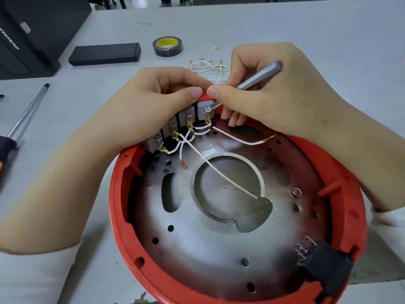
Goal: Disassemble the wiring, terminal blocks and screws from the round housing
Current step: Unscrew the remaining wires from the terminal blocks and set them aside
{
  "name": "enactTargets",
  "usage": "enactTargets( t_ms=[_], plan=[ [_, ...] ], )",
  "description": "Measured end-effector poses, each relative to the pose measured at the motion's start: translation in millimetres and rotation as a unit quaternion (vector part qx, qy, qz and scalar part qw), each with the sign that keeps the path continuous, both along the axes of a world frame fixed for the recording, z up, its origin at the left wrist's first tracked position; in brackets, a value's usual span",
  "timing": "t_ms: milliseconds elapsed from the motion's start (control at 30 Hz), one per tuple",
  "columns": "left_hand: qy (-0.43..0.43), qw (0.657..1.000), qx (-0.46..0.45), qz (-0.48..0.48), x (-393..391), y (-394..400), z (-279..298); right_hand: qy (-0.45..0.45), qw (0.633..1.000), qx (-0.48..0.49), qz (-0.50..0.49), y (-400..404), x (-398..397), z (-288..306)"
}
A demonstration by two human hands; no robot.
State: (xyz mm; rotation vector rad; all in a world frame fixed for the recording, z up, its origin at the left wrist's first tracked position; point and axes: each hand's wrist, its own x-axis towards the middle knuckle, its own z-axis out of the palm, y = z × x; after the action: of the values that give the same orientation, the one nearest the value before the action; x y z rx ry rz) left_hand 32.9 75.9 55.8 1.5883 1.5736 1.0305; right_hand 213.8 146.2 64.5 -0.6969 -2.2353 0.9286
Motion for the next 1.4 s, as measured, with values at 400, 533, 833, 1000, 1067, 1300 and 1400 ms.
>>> enactTargets(
  t_ms=[400,533,833,1000,1067,1300,1400],
  plan=[
    [0.0,1.0,0.0,0.006,0.8,0.5,-0.1,-0.049,0.997,0.056,-0.024,-7.8,2.1,1.2],
    [0.0,1.0,0.003,0.003,0.5,0.7,-0.2,-0.059,0.996,0.059,-0.032,-7.9,-0.4,0.6],
    [-0.012,1.0,0.017,-0.015,-0.7,2.0,-2.0,-0.116,0.993,0.011,0.025,6.0,-14.1,18.4],
    [-0.014,1.0,0.018,-0.014,-1.1,1.5,-1.8,-0.152,0.986,-0.038,0.06,19.9,-21.8,23.8],
    [-0.011,1.0,0.016,-0.012,-1.4,1.4,-1.7,-0.162,0.983,-0.053,0.071,23.2,-23.1,24.5],
    [-0.014,1.0,0.016,-0.019,-0.3,1.2,0.1,-0.186,0.972,-0.112,0.086,31.9,-29.7,30.2],
    [-0.02,1.0,0.013,-0.016,0.9,1.4,-0.1,-0.195,0.97,-0.122,0.085,33.1,-31.6,30.7]
  ],
)
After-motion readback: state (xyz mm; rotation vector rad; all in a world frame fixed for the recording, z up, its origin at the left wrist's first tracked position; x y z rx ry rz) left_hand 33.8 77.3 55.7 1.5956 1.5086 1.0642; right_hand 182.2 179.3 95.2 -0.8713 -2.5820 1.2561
